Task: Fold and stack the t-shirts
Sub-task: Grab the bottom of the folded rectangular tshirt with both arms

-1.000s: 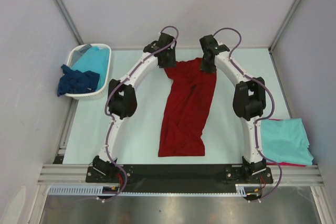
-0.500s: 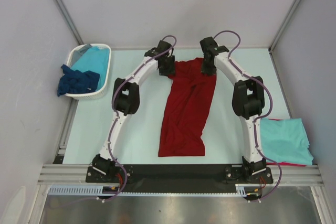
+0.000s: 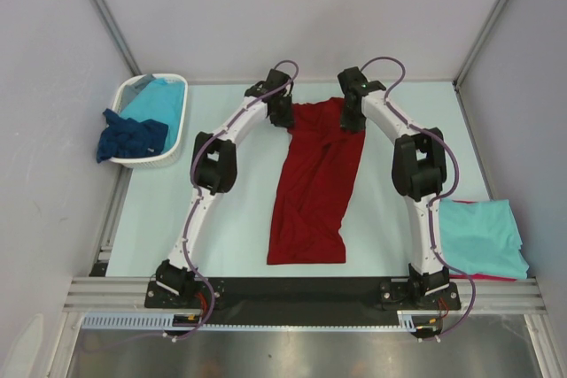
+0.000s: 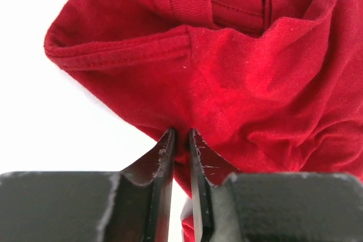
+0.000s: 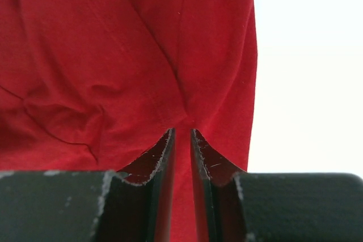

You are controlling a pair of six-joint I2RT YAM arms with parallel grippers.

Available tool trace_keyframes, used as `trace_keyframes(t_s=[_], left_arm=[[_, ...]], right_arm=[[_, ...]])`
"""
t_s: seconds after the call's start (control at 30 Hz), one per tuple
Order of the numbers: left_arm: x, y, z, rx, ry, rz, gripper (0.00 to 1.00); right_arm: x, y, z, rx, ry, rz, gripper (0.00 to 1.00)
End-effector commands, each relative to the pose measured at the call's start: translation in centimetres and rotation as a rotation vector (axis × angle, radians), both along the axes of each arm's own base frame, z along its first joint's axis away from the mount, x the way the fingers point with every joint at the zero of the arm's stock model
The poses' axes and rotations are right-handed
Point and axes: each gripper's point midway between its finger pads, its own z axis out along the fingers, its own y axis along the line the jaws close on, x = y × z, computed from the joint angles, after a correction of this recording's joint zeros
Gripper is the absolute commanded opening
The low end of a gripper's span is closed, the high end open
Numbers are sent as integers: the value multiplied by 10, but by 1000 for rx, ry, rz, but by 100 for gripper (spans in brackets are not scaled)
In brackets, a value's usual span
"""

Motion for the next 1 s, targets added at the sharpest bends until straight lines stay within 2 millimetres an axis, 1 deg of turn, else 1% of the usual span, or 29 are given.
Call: trace_keyframes(t_s=[0.0,0.2,0.3,0.43,0.67,0.77,0.8,0.97], left_arm=[[11,22,1,52,-16,55,18],[16,55,-3,90,12,126,15],[17,72,-5,128,20,159,11],[17,88,-6,171,23,183,7],[20,105,-6,186,25,203,6],[23,113,-7,186,28,218,6],[24,119,-9,185,31,229,6],[29,133,-8,189,27,251,5]], right_arm=[[3,-3,20,4,-47,11,22],[2,-7,20,11,-42,1,22],[4,-10,21,17,-45,-6,22],[6,-12,22,24,-48,-8,22],[6,-11,18,27,-42,-8,22],[6,-13,19,22,-43,-10,21],[6,-14,20,23,-44,-9,21],[8,-19,19,25,-44,-22,21]])
